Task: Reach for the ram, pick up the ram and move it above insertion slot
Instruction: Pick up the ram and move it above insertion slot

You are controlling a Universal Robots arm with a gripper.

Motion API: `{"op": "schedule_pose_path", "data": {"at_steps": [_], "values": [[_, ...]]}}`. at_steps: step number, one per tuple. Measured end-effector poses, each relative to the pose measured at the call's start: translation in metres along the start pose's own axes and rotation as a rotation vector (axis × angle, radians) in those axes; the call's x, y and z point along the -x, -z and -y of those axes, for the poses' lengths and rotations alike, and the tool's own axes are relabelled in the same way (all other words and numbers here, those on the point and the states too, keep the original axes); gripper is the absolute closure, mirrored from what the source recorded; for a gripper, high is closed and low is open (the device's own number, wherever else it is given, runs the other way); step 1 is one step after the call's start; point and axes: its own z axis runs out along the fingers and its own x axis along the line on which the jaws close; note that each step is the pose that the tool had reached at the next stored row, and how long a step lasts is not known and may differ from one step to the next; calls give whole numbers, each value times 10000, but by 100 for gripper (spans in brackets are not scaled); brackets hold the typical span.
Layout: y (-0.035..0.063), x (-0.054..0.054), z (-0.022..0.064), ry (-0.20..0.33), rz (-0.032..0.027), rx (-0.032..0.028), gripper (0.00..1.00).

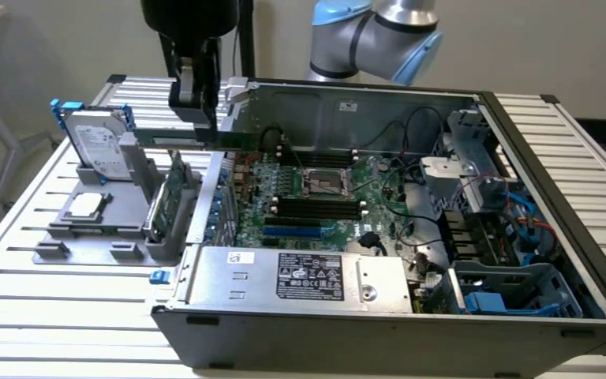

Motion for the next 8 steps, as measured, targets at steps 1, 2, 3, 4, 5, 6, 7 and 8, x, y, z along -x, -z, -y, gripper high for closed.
{"op": "schedule_pose_path", "data": {"at_steps": [1, 2, 3, 4, 5, 6, 7, 8], "values": [[2, 2, 45, 0, 5, 1, 87], [5, 5, 93, 0, 9, 2, 87], [7, 7, 138, 0, 12, 3, 87], [9, 9, 183, 0, 14, 4, 87], [11, 11, 229, 0, 17, 5, 87], [12, 13, 274, 1, 19, 7, 87], [10, 15, 321, 1, 21, 7, 87], [6, 18, 366, 0, 22, 8, 87]]}}
